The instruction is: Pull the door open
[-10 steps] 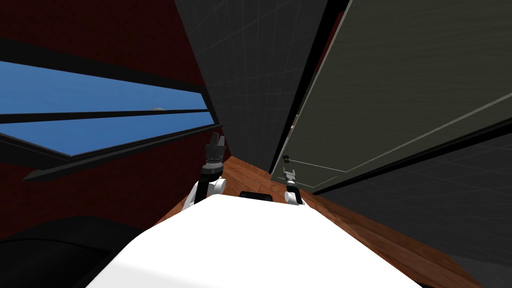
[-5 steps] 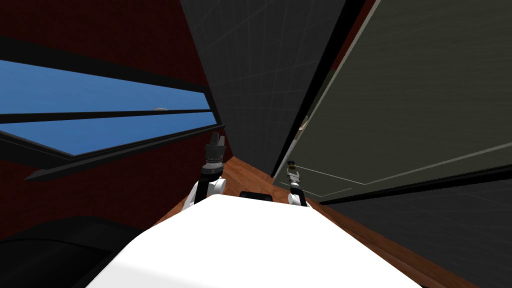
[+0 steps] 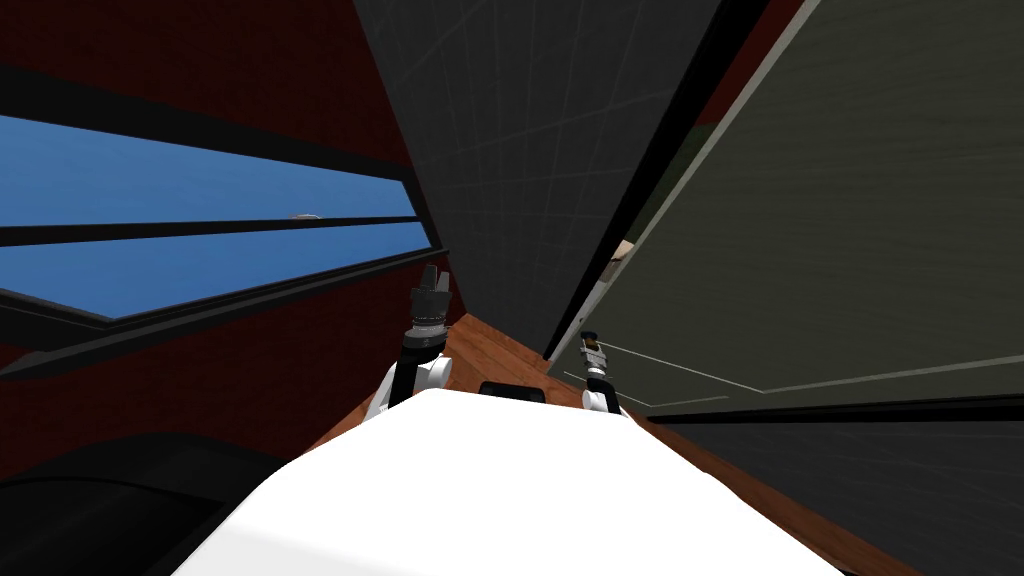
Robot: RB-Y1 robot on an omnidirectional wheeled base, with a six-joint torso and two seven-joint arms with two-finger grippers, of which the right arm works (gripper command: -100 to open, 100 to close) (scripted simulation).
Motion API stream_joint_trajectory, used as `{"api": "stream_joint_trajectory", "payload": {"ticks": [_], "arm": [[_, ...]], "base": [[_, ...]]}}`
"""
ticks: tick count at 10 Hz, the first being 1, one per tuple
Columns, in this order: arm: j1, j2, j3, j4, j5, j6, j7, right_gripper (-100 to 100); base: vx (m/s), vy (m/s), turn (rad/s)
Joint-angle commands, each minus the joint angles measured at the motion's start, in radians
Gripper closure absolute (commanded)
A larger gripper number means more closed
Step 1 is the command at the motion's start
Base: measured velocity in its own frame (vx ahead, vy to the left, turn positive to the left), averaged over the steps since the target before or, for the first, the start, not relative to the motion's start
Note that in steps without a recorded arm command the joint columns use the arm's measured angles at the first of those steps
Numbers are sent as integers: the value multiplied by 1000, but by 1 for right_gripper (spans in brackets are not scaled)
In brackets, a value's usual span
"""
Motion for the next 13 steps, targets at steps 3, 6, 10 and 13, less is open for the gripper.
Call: {"api": "stream_joint_trajectory", "payload": {"ticks": [3,6,10,13], "arm": [[1,3,3,-1,1,2,1,100],[12,-14,21,-4,8,-6,-22,100],[36,-54,72,-16,26,-30,-84,100],[54,-85,111,-25,40,-49,-131,100]], "base": [[-25,1,3],[-42,-3,39],[-219,-43,127],[-192,-52,126]]}}
